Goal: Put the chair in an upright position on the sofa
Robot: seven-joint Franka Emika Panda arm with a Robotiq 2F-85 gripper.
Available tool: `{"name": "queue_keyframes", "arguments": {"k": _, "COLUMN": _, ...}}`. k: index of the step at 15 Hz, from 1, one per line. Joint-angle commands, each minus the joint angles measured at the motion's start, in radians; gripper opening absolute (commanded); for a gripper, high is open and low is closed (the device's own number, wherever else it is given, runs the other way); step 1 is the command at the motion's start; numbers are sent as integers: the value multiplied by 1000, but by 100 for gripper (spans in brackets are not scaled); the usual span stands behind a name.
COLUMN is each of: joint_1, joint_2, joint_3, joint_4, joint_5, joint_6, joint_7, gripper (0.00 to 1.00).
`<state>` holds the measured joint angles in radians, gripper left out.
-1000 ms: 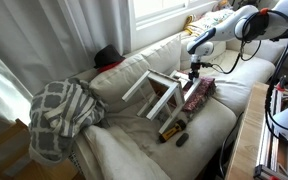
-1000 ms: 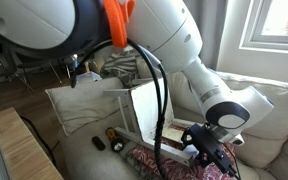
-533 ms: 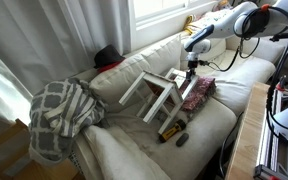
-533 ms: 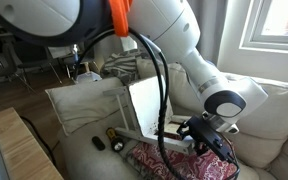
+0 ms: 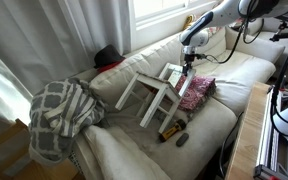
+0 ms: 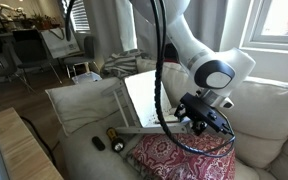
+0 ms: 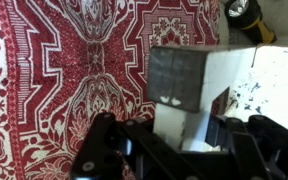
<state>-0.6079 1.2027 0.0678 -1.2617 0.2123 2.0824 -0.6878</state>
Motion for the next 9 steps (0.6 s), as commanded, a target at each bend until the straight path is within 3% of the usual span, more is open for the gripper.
{"name": "queue_keyframes", "arguments": {"k": 1, "joint_1": -15, "joint_2": -189, "joint_3": 46, "joint_4": -236, "joint_5": 26, "joint_6": -10, "joint_7": -61, "gripper": 2}}
{"name": "queue_keyframes", "arguments": {"k": 8, "joint_1": -35, "joint_2": -364, "joint_3": 89, "joint_4": -474, "joint_5": 78, "joint_6": 57, "joint_7": -94, "gripper": 2}}
{"name": "queue_keyframes", "arguments": {"k": 9, "joint_1": -26, "joint_2": -350, "joint_3": 86, "joint_4": -461, "joint_5": 78, "joint_6": 53, "joint_7": -74, "gripper": 27}}
